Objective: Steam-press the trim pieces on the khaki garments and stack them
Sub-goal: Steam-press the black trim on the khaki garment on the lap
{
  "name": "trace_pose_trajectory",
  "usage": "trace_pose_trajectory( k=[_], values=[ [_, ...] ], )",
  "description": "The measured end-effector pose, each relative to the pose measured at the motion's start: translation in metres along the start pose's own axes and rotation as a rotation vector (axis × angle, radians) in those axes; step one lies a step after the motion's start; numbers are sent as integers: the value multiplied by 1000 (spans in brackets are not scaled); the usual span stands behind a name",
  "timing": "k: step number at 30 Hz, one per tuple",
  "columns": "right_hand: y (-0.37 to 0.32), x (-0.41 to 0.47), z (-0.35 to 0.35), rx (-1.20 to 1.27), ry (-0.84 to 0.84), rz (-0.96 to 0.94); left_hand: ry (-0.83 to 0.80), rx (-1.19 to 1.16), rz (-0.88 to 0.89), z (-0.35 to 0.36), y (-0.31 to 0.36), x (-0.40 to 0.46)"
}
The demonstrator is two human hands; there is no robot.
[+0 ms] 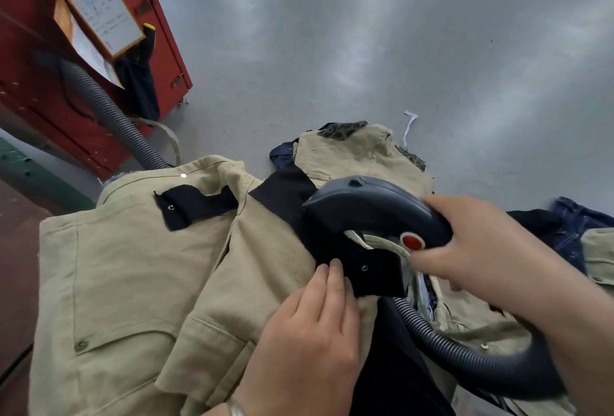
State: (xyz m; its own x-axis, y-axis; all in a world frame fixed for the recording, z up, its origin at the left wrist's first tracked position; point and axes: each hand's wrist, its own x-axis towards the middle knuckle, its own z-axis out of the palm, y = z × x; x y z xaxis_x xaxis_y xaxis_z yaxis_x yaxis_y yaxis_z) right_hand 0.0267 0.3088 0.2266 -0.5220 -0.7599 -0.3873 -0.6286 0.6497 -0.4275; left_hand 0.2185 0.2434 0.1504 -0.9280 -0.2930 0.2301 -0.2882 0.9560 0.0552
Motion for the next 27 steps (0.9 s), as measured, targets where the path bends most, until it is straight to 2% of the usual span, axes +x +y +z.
trace_pose_trajectory(
  k=[5,8,11,17,22,27],
  values=[
    [-11,58,-2,132,6,-8,-4,-25,1,0,0,1],
    [-31,93,0,102,-10,1,1,-31,1,0,1,0],
    [-43,104,-9,82,42,-1,0,-19,-15,0,4,-2],
    [-21,35,-49,70,155,-117,-3,-12,-31,1,1,-7],
    [3,-36,-33,-65,115,-16,25,-7,-2,7,2,-11],
    [8,-48,-4,-156,80,64,73,-23,-8,4,4,-8]
  ],
)
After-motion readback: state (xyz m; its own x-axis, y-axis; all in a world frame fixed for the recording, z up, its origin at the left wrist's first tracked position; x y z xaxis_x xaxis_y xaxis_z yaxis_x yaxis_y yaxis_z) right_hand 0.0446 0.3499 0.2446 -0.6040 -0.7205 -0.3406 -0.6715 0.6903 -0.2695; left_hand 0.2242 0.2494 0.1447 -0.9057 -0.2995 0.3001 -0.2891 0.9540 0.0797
